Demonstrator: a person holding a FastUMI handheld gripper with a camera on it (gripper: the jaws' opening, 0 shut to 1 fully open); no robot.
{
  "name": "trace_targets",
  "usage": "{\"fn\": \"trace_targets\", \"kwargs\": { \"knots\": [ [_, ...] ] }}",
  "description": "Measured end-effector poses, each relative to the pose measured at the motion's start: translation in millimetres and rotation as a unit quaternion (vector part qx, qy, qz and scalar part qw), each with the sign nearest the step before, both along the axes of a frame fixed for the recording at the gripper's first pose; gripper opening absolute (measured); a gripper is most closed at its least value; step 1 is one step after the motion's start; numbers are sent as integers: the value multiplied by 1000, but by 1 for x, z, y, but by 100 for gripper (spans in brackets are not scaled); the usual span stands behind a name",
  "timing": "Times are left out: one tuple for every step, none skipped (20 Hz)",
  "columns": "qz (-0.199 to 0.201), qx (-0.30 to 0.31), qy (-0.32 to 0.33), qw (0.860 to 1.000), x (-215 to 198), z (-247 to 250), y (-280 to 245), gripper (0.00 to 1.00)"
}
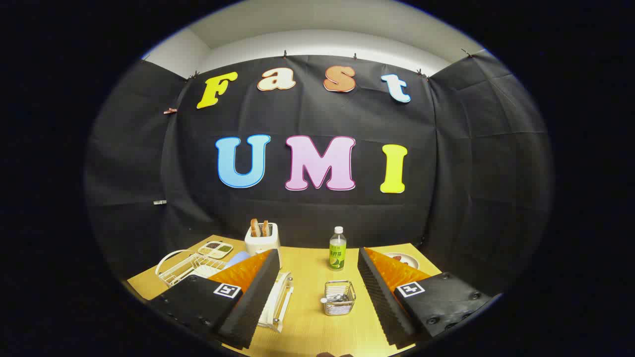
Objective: Take the plate from the dish rack, then take the spoon from the basket and place it into the plate.
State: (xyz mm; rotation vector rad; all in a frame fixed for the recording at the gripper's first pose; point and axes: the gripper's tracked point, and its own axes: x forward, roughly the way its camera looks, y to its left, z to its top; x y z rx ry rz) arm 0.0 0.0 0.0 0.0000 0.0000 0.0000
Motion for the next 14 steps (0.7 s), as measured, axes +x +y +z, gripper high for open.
{"fn": "trace_targets", "kwargs": {
  "knots": [
    [3,2,2,1000,1,-1,4,97],
    [6,4,2,1000,2,-1,7,97],
    [7,4,1,1000,1,-1,9,97],
    [9,5,2,1000,2,-2,12,98],
    [11,5,3,1000,2,-3,16,98],
    [14,4,4,1000,0,-4,19,98],
    [16,2,4,1000,0,-4,23,98],
    [19,-2,5,1000,0,-6,26,98],
    [20,-6,5,1000,-1,-6,29,98],
    [23,-7,6,1000,-1,-7,32,98],
    [25,-6,9,1000,-1,-9,36,98],
    [27,-4,11,1000,0,-9,39,98],
    [28,-3,14,1000,0,-10,42,98],
    [26,-3,17,1000,0,-11,43,98]
  ]
}}
